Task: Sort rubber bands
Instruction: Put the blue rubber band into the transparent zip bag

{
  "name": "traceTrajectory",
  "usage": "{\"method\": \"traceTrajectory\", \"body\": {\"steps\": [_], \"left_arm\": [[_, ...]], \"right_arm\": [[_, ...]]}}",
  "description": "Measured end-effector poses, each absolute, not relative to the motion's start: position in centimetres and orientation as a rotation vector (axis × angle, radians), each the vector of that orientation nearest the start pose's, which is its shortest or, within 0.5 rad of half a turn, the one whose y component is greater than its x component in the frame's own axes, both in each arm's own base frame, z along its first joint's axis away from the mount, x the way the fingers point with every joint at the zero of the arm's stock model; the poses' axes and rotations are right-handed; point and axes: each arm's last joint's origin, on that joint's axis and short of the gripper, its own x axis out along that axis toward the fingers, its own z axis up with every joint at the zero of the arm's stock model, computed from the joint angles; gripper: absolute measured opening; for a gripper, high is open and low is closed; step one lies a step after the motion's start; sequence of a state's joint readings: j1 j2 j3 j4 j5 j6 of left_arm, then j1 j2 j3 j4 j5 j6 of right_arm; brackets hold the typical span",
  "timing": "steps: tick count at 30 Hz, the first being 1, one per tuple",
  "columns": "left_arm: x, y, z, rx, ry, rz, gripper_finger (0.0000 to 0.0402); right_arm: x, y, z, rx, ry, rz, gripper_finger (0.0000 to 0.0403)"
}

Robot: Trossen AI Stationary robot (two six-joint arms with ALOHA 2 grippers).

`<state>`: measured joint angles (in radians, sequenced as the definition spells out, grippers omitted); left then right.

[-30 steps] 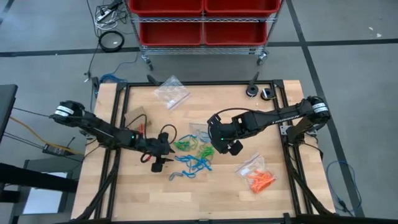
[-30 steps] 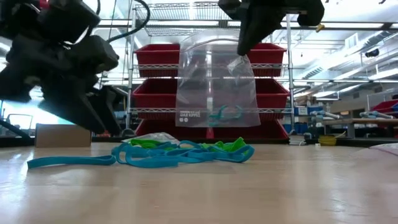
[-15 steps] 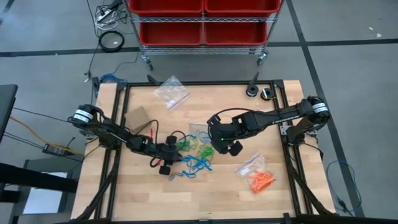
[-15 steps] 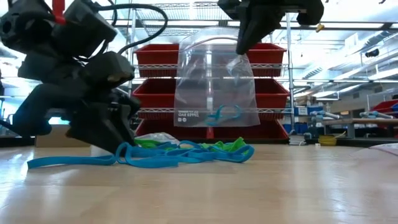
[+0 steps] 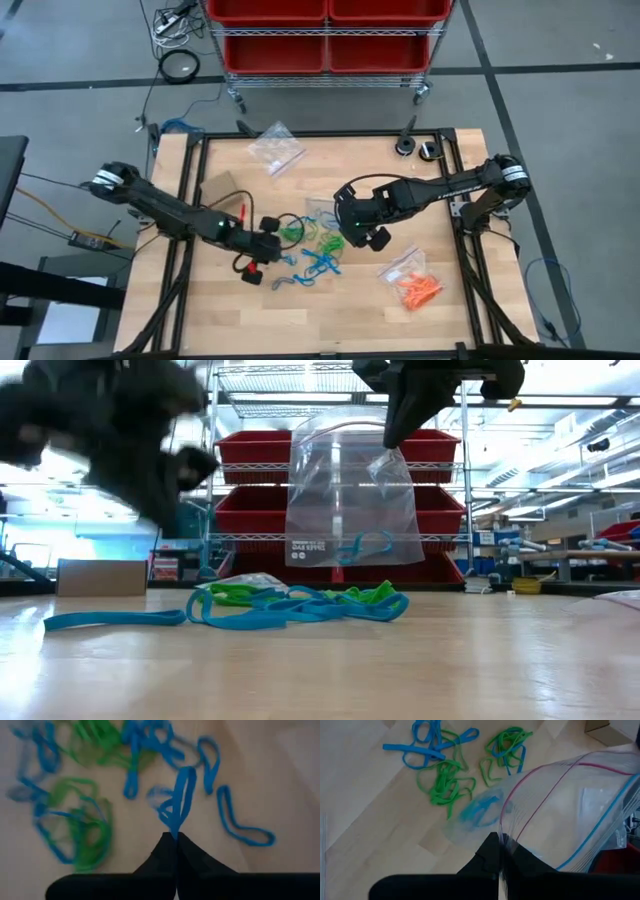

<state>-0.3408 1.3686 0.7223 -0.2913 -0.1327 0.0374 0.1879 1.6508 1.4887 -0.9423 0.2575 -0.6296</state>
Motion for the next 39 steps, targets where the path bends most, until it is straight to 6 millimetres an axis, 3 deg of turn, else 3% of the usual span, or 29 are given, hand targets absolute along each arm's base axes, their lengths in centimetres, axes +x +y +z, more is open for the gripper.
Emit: {"method": "traceTrajectory", "body": {"steps": [3,5,14,39], "left_arm": [[24.3,-8.3,20.9,0.253,0.869,-0.216,0.0004],[24.3,-8.2,21.4,0.240,0.871,-0.208,0.0007],[23.8,-7.2,17.4,0.166,1.046,-0.138,0.0019],[24.3,-7.5,17.4,0.101,0.989,-0.194,0.0038]], "right_arm": [[33.1,5.6,30.1,-0.800,1.069,0.292,0.0000],[33.1,5.6,30.1,-0.796,1.066,0.296,0.0000],[33.2,5.8,30.1,-0.794,1.056,0.297,0.0000],[33.2,5.9,30.1,-0.788,1.055,0.301,0.0000]]}}
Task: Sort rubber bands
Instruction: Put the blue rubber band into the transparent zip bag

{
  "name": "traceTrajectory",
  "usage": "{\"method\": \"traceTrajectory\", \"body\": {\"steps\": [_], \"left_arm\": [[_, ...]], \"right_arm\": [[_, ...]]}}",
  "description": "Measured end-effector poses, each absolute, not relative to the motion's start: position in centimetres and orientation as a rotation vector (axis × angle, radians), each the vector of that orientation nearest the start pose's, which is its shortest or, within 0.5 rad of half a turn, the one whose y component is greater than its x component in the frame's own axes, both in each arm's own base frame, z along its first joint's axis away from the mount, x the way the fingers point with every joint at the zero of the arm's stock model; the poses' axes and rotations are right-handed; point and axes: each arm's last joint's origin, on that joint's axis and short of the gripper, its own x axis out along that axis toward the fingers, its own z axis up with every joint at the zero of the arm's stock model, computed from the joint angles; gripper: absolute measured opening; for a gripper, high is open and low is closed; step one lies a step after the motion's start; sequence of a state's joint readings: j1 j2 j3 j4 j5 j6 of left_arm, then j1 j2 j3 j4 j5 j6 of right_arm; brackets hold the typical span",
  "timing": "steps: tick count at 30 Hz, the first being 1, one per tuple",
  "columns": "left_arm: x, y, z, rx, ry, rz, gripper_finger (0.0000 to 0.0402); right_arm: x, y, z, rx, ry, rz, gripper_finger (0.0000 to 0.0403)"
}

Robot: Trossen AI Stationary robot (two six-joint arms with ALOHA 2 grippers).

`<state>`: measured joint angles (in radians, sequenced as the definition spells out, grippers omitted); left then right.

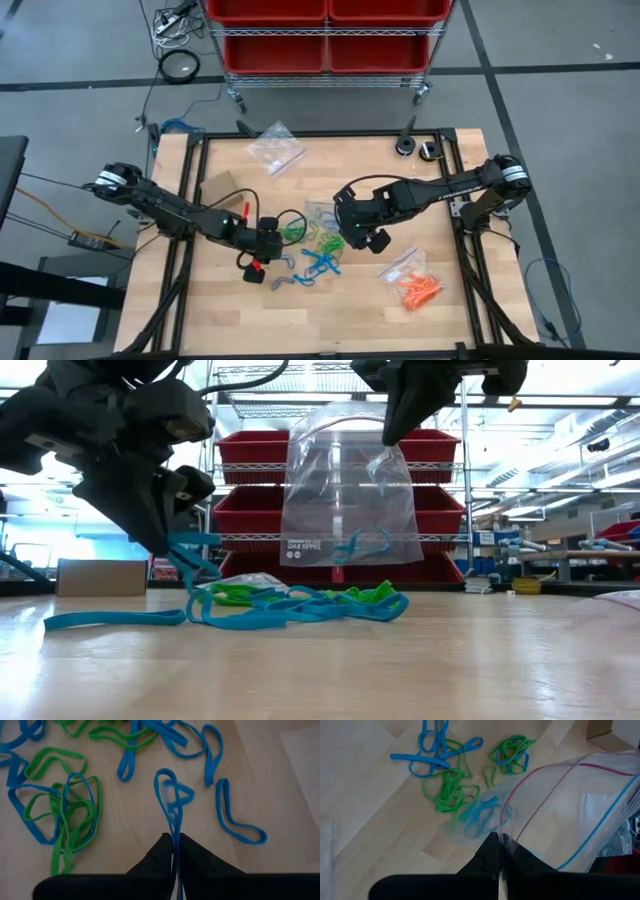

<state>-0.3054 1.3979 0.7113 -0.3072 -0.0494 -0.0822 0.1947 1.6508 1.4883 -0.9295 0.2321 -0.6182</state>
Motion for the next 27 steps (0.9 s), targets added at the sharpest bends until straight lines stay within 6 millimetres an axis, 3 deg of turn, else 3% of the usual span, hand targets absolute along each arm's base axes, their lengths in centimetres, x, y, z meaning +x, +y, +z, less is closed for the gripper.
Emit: {"method": "traceTrajectory", "body": {"steps": [12,18,27], "left_arm": [[24.42,-7.55,17.42,0.099,0.979,-0.194,0.0076],[24.44,-7.69,17.47,0.125,0.968,-0.212,0.0012],[24.56,-7.78,17.59,0.074,0.960,-0.230,0.0027]], "right_arm": [[33.17,5.86,30.11,-0.788,1.055,0.301,0.0000],[33.17,5.86,30.11,-0.789,1.055,0.301,0.0000],[33.17,5.86,30.11,-0.789,1.055,0.301,0.0000]]}}
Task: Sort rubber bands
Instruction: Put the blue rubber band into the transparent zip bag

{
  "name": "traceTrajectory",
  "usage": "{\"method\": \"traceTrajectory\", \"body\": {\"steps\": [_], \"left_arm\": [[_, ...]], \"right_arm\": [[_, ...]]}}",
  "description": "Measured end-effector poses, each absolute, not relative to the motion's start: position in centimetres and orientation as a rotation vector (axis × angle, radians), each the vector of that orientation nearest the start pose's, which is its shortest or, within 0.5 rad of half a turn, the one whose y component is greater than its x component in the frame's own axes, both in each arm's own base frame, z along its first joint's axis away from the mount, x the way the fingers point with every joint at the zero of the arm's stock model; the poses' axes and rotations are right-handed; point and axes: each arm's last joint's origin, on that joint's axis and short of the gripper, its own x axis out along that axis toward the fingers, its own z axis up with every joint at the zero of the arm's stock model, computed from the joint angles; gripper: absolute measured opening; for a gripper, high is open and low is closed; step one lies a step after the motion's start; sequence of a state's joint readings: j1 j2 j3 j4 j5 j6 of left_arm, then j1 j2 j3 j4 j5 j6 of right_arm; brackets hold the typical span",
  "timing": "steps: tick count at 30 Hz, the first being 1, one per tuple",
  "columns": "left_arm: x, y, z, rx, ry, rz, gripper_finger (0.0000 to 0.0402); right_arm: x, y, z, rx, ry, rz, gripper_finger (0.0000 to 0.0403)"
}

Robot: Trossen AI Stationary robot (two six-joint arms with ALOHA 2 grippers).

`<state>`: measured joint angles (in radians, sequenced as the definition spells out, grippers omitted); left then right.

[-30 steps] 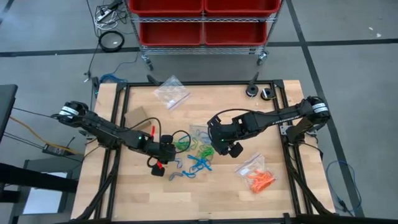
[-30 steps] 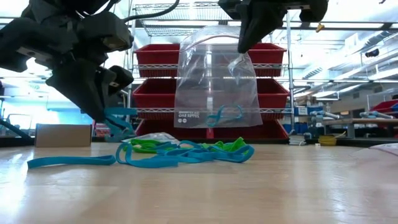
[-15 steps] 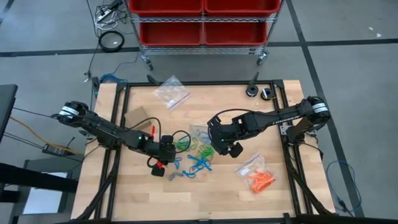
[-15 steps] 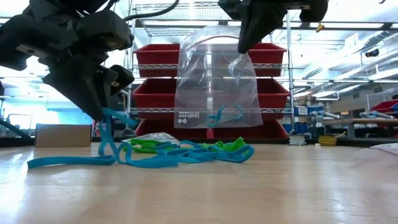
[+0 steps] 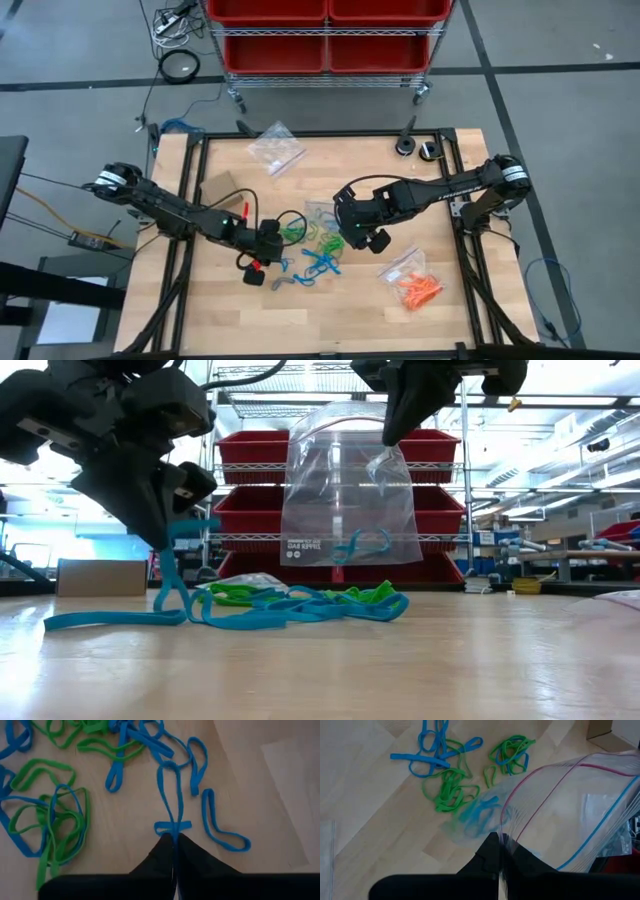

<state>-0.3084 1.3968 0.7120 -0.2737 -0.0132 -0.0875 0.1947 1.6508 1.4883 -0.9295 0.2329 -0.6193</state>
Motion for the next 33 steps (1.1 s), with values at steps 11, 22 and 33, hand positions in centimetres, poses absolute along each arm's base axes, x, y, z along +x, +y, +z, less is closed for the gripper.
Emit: {"method": "traceTrajectory", "body": {"steps": [11,22,33], "left_arm": [[24.74,-7.84,17.73,0.074,0.936,-0.234,0.0034],[25.21,-8.06,18.15,0.051,0.871,-0.262,0.0056],[25.38,-7.99,18.26,0.066,0.847,-0.224,0.0053]], "right_arm": [[33.17,5.86,30.11,-0.789,1.055,0.301,0.0000],[33.17,5.86,30.11,-0.786,1.055,0.299,0.0000],[33.14,5.86,30.09,-0.775,1.060,0.293,0.0000]]}}
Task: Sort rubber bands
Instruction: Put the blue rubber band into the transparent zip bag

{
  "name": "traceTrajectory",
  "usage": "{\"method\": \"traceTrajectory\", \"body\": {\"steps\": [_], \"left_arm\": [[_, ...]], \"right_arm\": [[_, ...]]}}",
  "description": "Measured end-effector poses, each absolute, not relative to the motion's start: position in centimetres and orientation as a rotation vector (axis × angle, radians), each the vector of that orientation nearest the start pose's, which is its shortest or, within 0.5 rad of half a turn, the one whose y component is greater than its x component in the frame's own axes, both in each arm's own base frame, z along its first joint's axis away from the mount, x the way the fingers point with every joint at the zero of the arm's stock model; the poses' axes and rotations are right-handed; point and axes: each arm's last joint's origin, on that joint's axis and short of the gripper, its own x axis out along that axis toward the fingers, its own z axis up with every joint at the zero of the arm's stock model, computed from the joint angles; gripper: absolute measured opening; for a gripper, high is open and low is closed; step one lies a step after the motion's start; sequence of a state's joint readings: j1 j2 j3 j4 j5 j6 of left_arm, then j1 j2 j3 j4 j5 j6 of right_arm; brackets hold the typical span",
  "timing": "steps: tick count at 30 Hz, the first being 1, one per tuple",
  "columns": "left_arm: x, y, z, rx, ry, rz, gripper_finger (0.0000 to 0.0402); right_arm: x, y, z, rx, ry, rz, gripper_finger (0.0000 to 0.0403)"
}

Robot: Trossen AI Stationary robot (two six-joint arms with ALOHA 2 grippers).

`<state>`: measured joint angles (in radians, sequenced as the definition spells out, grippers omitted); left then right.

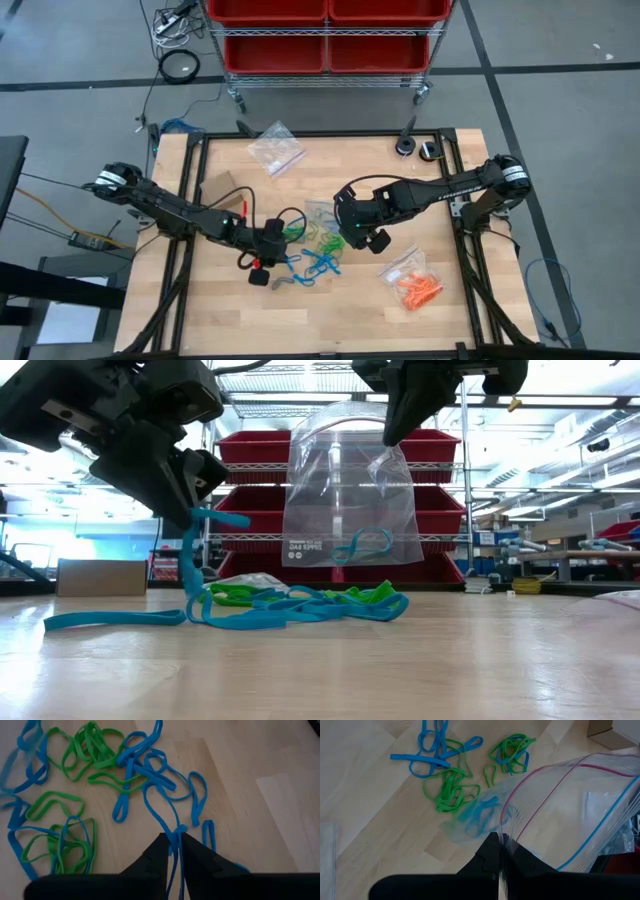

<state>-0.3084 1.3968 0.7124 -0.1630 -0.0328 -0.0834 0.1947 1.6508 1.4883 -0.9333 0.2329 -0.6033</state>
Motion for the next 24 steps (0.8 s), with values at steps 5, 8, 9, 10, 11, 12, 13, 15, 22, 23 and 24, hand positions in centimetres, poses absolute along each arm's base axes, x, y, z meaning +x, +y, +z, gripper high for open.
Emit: {"method": "traceTrajectory", "body": {"steps": [5,8,9,10,11,12,13,15,22,23,24], "left_arm": [[25.57,-8.13,18.47,0.049,0.820,-0.252,0.0059],[25.63,-8.15,18.53,0.049,0.811,-0.252,0.0068],[25.62,-8.14,18.52,0.050,0.812,-0.252,0.0068],[25.62,-8.14,18.52,0.050,0.812,-0.252,0.0068],[25.63,-8.15,18.52,0.049,0.811,-0.252,0.0067],[25.63,-8.15,18.53,0.049,0.810,-0.253,0.0066],[25.63,-8.15,18.53,0.048,0.811,-0.255,0.0066],[25.63,-8.16,18.53,0.047,0.811,-0.257,0.0069],[25.66,-8.19,18.56,0.037,0.806,-0.259,0.0111],[25.66,-8.19,18.56,0.037,0.807,-0.260,0.0114],[25.66,-8.19,18.56,0.037,0.807,-0.260,0.0114]], "right_arm": [[33.14,5.85,30.09,-0.774,1.060,0.292,0.0000],[33.12,5.85,30.08,-0.773,1.062,0.292,0.0000],[33.10,5.85,30.07,-0.772,1.065,0.292,0.0000],[33.08,5.84,30.06,-0.772,1.067,0.293,0.0000],[33.09,5.85,30.07,-0.772,1.066,0.293,0.0000],[33.09,5.85,30.07,-0.772,1.066,0.293,0.0000],[33.09,5.85,30.07,-0.772,1.066,0.293,0.0000],[33.09,5.85,30.07,-0.772,1.066,0.293,0.0000],[33.09,5.85,30.07,-0.771,1.066,0.293,0.0000],[33.08,5.85,30.06,-0.771,1.067,0.292,0.0000],[33.08,5.85,30.06,-0.771,1.067,0.292,0.0000]]}}
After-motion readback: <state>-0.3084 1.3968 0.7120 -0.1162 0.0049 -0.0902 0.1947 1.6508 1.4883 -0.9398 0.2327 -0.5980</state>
